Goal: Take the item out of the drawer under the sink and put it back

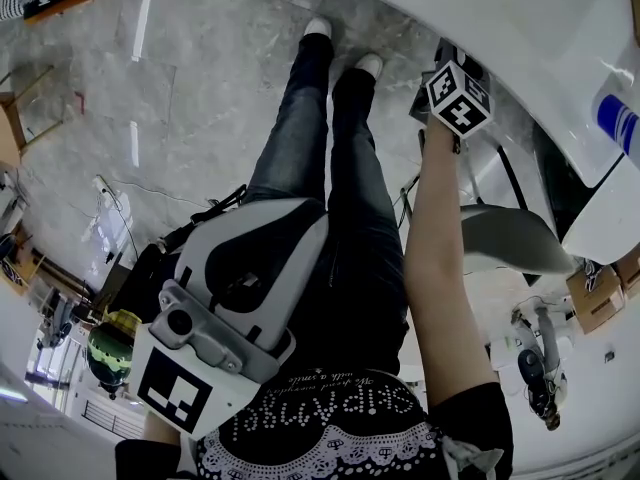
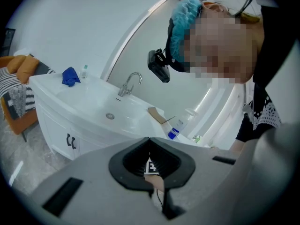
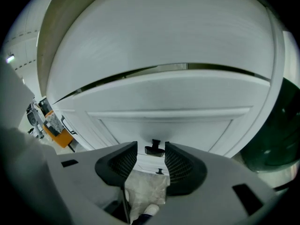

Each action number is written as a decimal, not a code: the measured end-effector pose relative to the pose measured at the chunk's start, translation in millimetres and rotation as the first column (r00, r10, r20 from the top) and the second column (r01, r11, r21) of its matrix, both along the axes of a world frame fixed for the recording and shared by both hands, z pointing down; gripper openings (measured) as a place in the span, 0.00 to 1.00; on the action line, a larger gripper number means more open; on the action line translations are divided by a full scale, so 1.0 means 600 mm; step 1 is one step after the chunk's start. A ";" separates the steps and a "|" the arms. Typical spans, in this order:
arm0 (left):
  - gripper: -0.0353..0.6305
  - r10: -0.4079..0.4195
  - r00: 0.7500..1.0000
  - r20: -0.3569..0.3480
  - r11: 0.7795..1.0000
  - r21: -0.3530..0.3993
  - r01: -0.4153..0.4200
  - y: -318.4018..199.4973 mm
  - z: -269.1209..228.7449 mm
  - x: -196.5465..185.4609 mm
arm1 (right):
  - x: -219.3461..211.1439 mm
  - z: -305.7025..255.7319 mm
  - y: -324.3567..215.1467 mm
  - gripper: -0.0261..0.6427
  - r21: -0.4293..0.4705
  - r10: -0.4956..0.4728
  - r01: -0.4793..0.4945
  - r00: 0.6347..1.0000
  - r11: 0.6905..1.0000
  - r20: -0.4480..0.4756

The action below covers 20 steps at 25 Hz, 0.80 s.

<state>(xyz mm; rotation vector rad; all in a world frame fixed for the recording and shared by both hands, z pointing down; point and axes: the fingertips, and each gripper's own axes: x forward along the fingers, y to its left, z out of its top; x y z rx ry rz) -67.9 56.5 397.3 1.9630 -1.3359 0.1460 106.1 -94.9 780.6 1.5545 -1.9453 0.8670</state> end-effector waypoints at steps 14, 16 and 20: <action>0.06 -0.014 1.000 -0.008 1.000 0.006 0.014 -0.023 -0.011 -0.021 | 0.010 0.011 -0.010 0.25 -0.054 0.034 -0.035 0.999 0.998 -0.009; 0.06 -0.010 1.000 -0.008 1.000 0.007 0.010 -0.023 -0.012 -0.019 | 0.012 0.011 -0.008 0.25 -0.053 0.035 -0.036 0.999 0.998 -0.009; 0.06 -0.007 1.000 -0.003 1.000 0.004 0.007 -0.025 -0.011 -0.022 | 0.009 0.009 -0.011 0.25 -0.049 0.031 -0.031 0.999 0.998 -0.010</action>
